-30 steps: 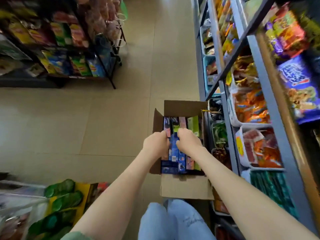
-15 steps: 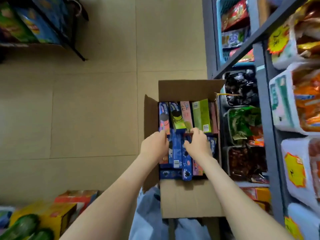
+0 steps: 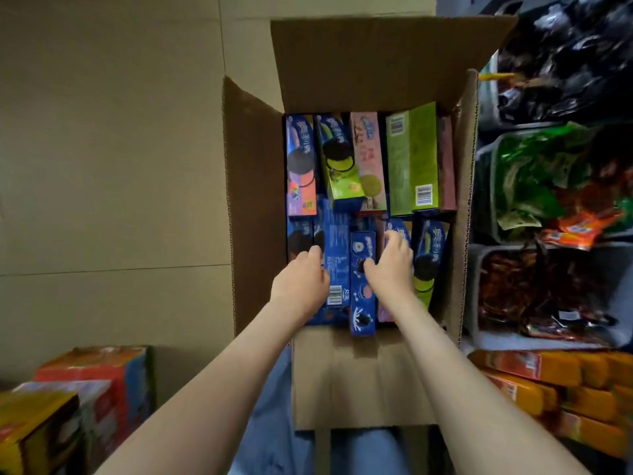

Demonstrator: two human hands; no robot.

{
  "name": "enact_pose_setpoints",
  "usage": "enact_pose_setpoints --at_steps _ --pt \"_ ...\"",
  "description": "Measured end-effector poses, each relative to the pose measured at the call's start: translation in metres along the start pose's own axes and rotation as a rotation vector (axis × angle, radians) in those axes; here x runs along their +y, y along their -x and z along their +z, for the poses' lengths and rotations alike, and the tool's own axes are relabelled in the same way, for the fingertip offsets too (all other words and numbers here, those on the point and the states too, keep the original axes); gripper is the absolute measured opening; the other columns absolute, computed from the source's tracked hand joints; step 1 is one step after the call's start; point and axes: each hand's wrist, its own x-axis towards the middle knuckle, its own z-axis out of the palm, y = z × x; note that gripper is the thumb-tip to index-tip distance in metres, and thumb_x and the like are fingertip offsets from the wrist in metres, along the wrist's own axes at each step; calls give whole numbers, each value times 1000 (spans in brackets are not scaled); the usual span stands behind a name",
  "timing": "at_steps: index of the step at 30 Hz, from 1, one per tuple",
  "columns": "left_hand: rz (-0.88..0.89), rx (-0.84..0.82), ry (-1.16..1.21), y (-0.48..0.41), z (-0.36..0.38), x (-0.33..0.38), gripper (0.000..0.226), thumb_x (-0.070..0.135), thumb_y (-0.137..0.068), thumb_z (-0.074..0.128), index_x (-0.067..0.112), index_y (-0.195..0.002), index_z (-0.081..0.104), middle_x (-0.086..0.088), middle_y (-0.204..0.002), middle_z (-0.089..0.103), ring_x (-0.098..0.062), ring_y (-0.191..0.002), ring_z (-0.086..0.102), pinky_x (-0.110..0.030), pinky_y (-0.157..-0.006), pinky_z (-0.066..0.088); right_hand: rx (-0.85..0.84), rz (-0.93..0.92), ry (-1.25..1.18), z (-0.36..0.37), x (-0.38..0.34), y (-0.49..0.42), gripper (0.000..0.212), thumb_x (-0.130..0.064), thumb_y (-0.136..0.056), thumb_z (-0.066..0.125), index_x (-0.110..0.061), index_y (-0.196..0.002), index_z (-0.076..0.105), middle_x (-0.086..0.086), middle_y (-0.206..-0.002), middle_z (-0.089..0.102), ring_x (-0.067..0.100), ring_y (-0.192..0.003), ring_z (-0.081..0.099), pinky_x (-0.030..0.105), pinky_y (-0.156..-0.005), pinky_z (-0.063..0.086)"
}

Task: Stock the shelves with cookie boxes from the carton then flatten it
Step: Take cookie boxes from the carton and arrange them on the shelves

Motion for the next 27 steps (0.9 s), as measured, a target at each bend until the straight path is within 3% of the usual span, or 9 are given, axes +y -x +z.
enact_pose_setpoints --at_steps 3,7,10,14,17,22,24,27 --pt "4 -46 -3 -5 18 14 35 24 -97 40 13 -130 38 -11 -122 50 -30 -105 56 -40 -79 47 89 67 -30 -4 18 -12 61 -12 -86 61 -10 -139 31 12 -142 34 30 -132 30 43 -103 31" --pt "15 -8 58 -15 43 32 40 24 -98 40 16 -136 34 -8 -130 44 -26 -113 49 -36 -80 45 272 201 -48 -19 50 -22 69 -13 -82 63 -10 -141 27 14 -145 30 32 -133 28 46 -104 28" --pt "-127 92 131 -22 65 29 51 21 -96 43 11 -143 26 -11 -140 35 -26 -125 40 -37 -94 43 346 156 79 -21 69 -26 70 -14 -82 61 -9 -142 26 14 -146 29 32 -134 27 45 -107 22" --pt "-388 51 363 -25 84 21 72 20 -93 50 8 -149 5 -16 -147 24 -32 -136 25 -41 -107 30 299 50 185 -8 69 -30 72 -18 -85 58 -12 -146 20 11 -150 24 26 -138 22 42 -112 12" --pt "-319 80 449 -28 93 20 79 18 -91 53 12 -150 1 -13 -149 24 -29 -137 25 -42 -110 27 228 -16 153 4 58 -33 70 -22 -88 57 -14 -146 18 10 -150 24 25 -138 22 42 -113 13" --pt "-271 101 468 -35 103 17 85 17 -90 55 18 -151 -5 -11 -152 23 -28 -136 30 -45 -108 35 24 -180 56 27 37 -30 66 -29 -91 57 -14 -145 21 7 -148 27 25 -136 25 41 -110 24" --pt "-266 100 484 -37 106 15 85 19 -89 58 15 -150 0 -12 -150 26 -28 -135 33 -45 -106 37 -21 -163 15 35 33 -30 66 -28 -89 60 -13 -143 23 8 -147 29 26 -136 25 41 -108 28" --pt "-303 50 559 -39 110 7 71 25 -85 64 11 -140 22 -10 -137 41 -25 -119 49 -40 -94 48 -100 -101 -53 43 31 -30 78 -26 -87 65 -10 -146 16 10 -151 23 28 -142 14 38 -112 21"
